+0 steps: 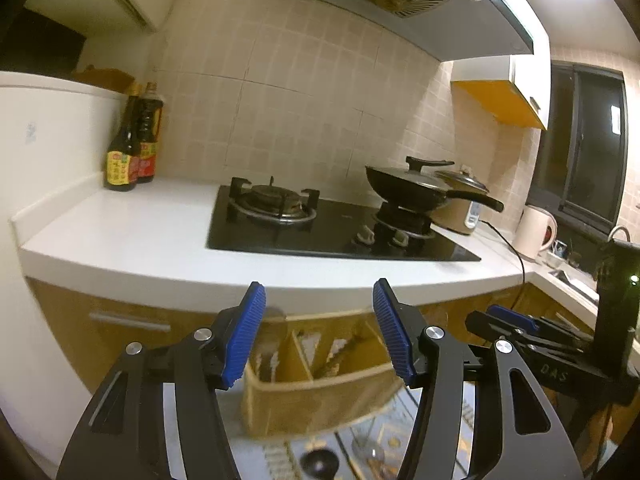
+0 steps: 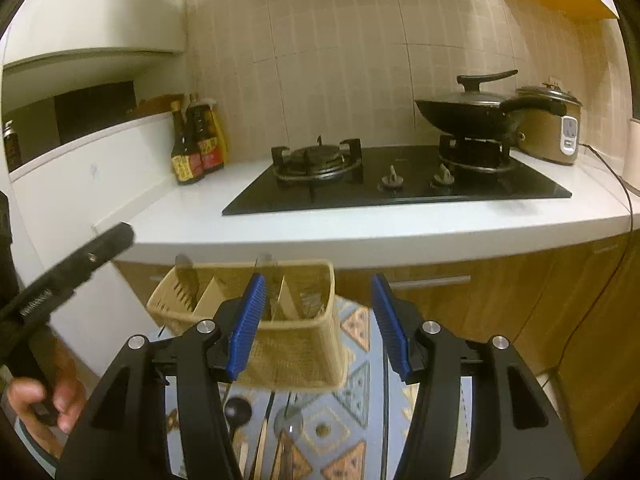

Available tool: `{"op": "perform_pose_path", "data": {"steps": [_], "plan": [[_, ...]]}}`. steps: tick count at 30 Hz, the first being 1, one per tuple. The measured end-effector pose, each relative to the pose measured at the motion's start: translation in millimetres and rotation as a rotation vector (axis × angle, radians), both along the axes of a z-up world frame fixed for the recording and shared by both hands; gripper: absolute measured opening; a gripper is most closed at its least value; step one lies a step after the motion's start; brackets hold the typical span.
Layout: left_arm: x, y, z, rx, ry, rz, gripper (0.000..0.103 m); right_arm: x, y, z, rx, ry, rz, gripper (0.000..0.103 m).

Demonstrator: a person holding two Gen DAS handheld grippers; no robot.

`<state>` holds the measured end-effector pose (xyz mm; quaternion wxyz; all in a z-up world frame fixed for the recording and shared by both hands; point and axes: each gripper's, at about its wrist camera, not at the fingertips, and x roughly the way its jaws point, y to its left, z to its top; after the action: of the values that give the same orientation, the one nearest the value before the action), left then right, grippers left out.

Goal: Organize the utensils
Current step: 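Grasp a clear spoon with the right gripper while the left grasps the black spoon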

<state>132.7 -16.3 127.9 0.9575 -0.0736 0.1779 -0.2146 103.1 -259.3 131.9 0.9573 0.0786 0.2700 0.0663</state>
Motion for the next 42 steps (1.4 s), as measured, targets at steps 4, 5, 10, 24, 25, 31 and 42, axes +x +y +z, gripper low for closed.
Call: {"op": "perform_pose_path", "data": {"steps": [4,5,10,24,25,31,42], "plan": [[-21.6,8.2,1.9,0.013,0.026,-0.018,0.055,-17.7,3.9,-0.6,-0.006,0.041,0.023,0.051],[-25.1,9.1,1.2,0.016,0.036,-0.023,0.055,-20.2,5.6,-1.0,-0.010,0.053,0.029,0.051],[-36.3,8.0,-10.1,0.052,0.106,-0.059,0.055,-31.3,15.9,-8.1,-0.028,0.114,0.061,0.051],[-10.9,-6.9,-82.5,0.152,0.427,-0.121,0.055,-26.0,31.7,-63.1,-0.036,0.351,0.140,0.050],[-7.8,-8.2,-87.7,0.156,0.447,-0.121,0.055,-25.2,31.9,-67.9,-0.032,0.366,0.138,0.049],[11.5,-18.7,-118.6,0.183,0.575,-0.129,0.055,-14.1,34.3,-100.9,0.005,0.471,0.163,0.037],[41.5,-35.2,-156.8,0.184,0.682,-0.087,0.055,-6.7,50.5,-142.5,-0.020,0.561,0.190,0.025]]}}
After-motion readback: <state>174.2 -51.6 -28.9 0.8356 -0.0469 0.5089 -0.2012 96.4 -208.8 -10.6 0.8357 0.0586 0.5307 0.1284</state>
